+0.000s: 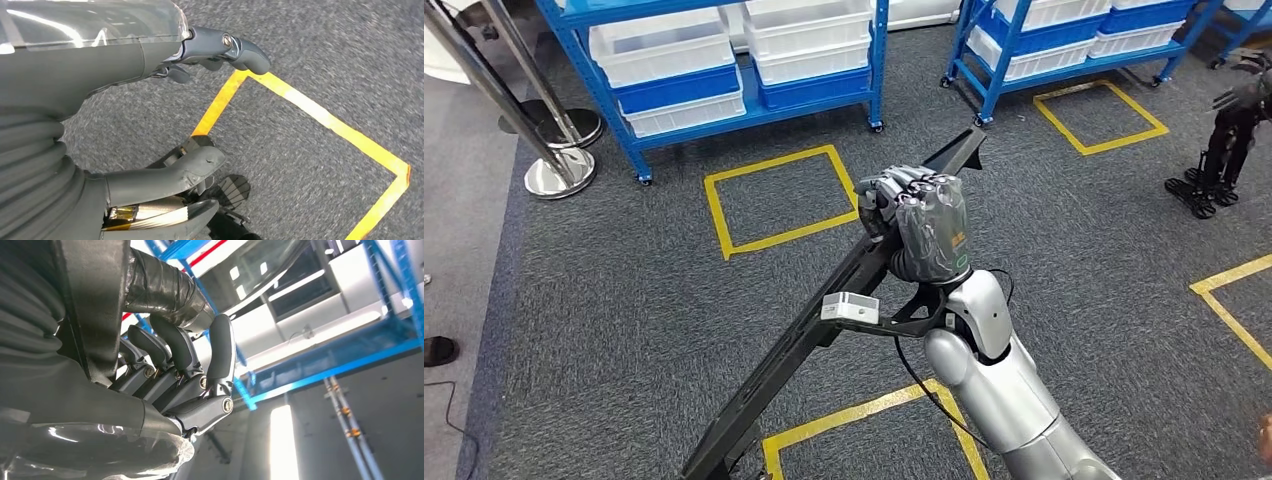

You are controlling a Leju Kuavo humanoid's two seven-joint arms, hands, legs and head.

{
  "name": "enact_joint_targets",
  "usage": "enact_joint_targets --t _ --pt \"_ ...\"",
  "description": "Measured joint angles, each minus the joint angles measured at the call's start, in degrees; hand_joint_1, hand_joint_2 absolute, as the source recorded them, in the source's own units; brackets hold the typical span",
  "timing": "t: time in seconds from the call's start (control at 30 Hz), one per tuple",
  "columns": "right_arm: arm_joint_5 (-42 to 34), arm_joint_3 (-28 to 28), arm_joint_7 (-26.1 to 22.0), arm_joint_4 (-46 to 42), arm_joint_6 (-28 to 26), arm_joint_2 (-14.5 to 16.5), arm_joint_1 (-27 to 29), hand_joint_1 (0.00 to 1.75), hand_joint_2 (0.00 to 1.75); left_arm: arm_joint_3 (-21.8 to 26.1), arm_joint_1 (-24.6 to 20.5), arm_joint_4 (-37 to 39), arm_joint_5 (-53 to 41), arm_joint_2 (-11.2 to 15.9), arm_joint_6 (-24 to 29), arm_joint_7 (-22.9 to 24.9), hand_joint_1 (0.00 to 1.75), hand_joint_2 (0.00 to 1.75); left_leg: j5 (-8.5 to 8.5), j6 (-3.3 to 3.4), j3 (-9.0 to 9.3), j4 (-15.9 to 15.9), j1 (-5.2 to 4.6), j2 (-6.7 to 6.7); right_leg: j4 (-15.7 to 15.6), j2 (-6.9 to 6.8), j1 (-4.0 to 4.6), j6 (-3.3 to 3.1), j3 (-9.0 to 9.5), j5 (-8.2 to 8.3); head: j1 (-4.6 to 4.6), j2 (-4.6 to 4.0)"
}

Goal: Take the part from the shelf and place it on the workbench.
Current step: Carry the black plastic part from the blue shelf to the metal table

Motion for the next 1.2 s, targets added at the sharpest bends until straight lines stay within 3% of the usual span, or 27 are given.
enact_joint_targets --t 0.03,0.1,0.13,0.2,0.27,0.33,0.37,0.4,0.47,0.53,0.57,0.6,0.63,0.7,0.77,0.83,0.87,0.9,0.97,1.03,1.13,1.2 --pt "0.01 -0.02 -0.03 -0.09 0.0 -0.01 -0.02 1.75 1.75 0.0 -0.02 0.0 0.01 0.02 0.0 0.0 0.0 1.75 -0.17 -0.26 -0.05 0.24 -0.17 0.45 -0.8 -0.24 0.19 -0.39 0.27 -0.07 -0.01 0.0" --pt "0.01 -0.07 -0.06 -0.2 0.0 -0.06 0.0 1.75 1.75 0.0 -0.07 0.0 0.02 0.02 0.0 0.0 0.0 1.75 -0.34 -0.65 -0.04 0.38 -0.24 1.44 -0.83 1.05 0.26 -1.23 0.04 0.17 -0.03 0.0" --pt "0.01 -0.09 -0.07 -0.24 0.0 -0.08 0.01 1.75 1.75 0.0 -0.13 0.01 0.02 0.01 0.01 0.01 0.0 1.75 -0.71 -0.92 -0.09 0.68 -0.11 1.17 -0.93 1.64 0.22 -1.53 -0.02 0.33 -0.03 0.0" --pt "0.02 -0.11 -0.09 -0.32 0.03 -0.07 -0.06 1.75 1.75 0.0 -0.23 0.01 0.04 0.01 0.04 -0.01 0.0 1.75 -2.96 -1.49 -1.24 3.54 0.24 -1.03 -1.1 2.72 0.03 -2.11 -0.1 0.67 -0.04 0.0" --pt "0.05 -0.11 -0.15 -0.35 0.1 -0.03 -0.14 1.75 1.75 0.0 -0.1 0.02 0.09 0.03 0.07 -0.02 0.0 1.75 -6.48 -1.83 -4.12 10.1 0.43 -3.42 -1.1 3.92 0.06 -2.47 -0.28 0.87 -0.04 0.0" --pt "0.09 -0.11 -0.21 -0.34 0.18 -0.02 -0.11 1.75 1.75 0.0 0.14 0.03 0.16 0.05 0.07 -0.02 0.0 1.75 -7.86 -1.77 -6.57 15.22 0.42 -4.2 -1.06 5.39 0.24 -2.67 -0.43 1.0 -0.04 0.0" --pt "0.11 -0.11 -0.22 -0.34 0.21 -0.02 -0.1 1.75 1.75 0.0 0.2 0.03 0.19 0.07 0.07 -0.02 0.0 1.75 -7.0 -1.52 -6.58 15.1 0.39 -4.48 -1.04 6.17 0.34 -2.7 -0.45 1.05 -0.04 0.0" --pt "0.13 -0.11 -0.24 -0.34 0.23 -0.02 -0.1 1.75 1.75 0.0 0.22 0.04 0.21 0.07 0.07 -0.03 0.0 1.75 -5.27 -1.15 -5.66 13.0 0.33 -4.93 -1.03 6.93 0.4 -2.69 -0.44 1.1 -0.04 0.0" --pt "0.17 -0.11 -0.25 -0.35 0.24 -0.03 -0.18 1.75 1.75 0.0 0.2 0.04 0.22 0.12 0.07 -0.04 0.0 1.75 -1.56 -0.09 -2.28 5.68 0.19 -7.56 -1.05 8.32 0.38 -2.53 -0.46 1.28 -0.03 0.0" --pt "0.2 -0.1 -0.26 -0.32 0.27 -0.02 -0.21 1.75 1.75 0.0 0.23 0.04 0.22 0.23 0.07 -0.07 0.0 1.75 -0.11 0.62 -0.13 1.04 0.0 -9.98 -1.1 9.66 -0.06 -2.02 -0.76 1.61 -0.03 0.0" --pt "0.21 -0.1 -0.25 -0.3 0.28 -0.02 -0.21 1.75 1.75 0.0 0.24 0.04 0.22 0.28 0.07 -0.09 0.0 1.75 -0.19 0.79 0.15 0.52 -0.07 -10.2 -1.24 10.34 -0.33 -1.63 -0.96 1.86 -0.03 0.0" --pt "0.22 -0.1 -0.25 -0.3 0.3 -0.02 -0.2 1.75 1.75 0.0 0.21 0.04 0.22 0.28 0.07 -0.11 0.0 1.75 0.01 0.87 0.33 -0.03 -0.17 -9.57 -1.5 11.06 -0.53 -1.18 -1.09 2.14 -0.04 0.0" --pt "0.25 -0.1 -0.25 -0.33 0.31 -0.03 -0.2 1.75 1.75 0.0 0.12 0.04 0.22 0.26 0.08 -0.13 0.0 1.75 0.34 0.9 0.63 -0.76 -0.08 -8.76 -1.65 10.78 -0.52 -0.9 -1.17 2.24 -0.04 0.0" --pt "0.32 -0.08 -0.31 -0.36 0.35 -0.05 -0.5 1.75 1.75 0.01 -0.05 0.04 0.22 0.17 0.09 -0.17 0.0 1.75 1.15 1.0 1.31 -2.46 0.17 -7.07 -0.26 7.79 -0.17 -0.45 -1.96 0.84 0.0 0.0" --pt "0.36 -0.02 -0.36 -0.35 0.49 -0.05 -0.91 1.75 1.75 0.02 0.0 0.05 0.22 0.12 0.09 -0.19 0.0 1.75 1.44 1.1 1.46 -3.05 0.2 -5.44 5.28 4.43 -0.11 -0.16 -4.49 -2.65 0.04 0.0" --pt "0.36 0.02 -0.36 -0.32 0.71 -0.09 -0.96 1.75 1.75 0.02 0.16 0.07 0.22 0.12 0.09 -0.17 0.0 1.75 1.31 1.12 1.24 -2.8 0.26 -3.69 11.05 3.68 -0.42 0.3 -7.02 -4.83 0.03 0.0" --pt "0.36 0.02 -0.35 -0.31 0.83 -0.12 -0.91 1.75 1.75 0.02 0.18 0.08 0.22 0.1 0.09 -0.18 0.0 1.75 1.17 1.02 1.11 -2.57 0.34 -2.84 11.59 3.44 -0.61 0.58 -7.1 -4.45 0.03 0.0" --pt "0.36 0.03 -0.35 -0.3 0.91 -0.14 -0.9 1.75 1.75 0.02 0.15 0.08 0.22 0.05 0.09 -0.19 0.0 1.75 0.95 0.85 0.97 -2.21 0.47 -2.04 9.98 3.06 -0.78 0.88 -6.06 -3.13 0.03 0.0" --pt "0.36 0.04 -0.35 -0.33 0.97 -0.14 -1.09 1.75 1.75 0.02 -0.01 0.09 0.22 -0.03 0.09 -0.2 0.0 1.75 0.26 0.25 0.72 -1.22 0.58 -0.69 3.28 1.02 -0.78 1.23 -2.16 -0.21 0.04 0.0" --pt "0.39 0.04 -0.33 -0.39 0.98 -0.13 -1.29 1.75 1.75 0.02 -0.2 0.09 0.2 -0.09 0.07 -0.22 0.0 1.75 -0.4 -0.46 0.51 -0.23 0.34 0.34 -0.74 -0.37 -0.47 0.72 -0.08 0.66 0.0 0.0" --pt "0.62 0.03 -0.24 -0.63 1.07 -0.2 -1.41 1.75 1.75 0.01 -0.51 0.09 0.14 -0.27 0.04 -0.3 0.0 1.75 -0.86 -1.32 0.57 0.18 0.35 1.4 -1.0 1.03 -0.28 -0.49 -0.39 0.63 -0.03 0.0" --pt "0.74 0.02 -0.23 -0.86 1.11 -0.23 -1.57 1.75 1.75 0.0 -0.69 0.09 0.08 -0.42 0.02 -0.36 0.0 1.75 -2.53 -1.83 -0.03 2.01 0.73 -0.54 -1.24 2.18 -0.5 -1.14 -0.37 0.92 -0.04 0.0"
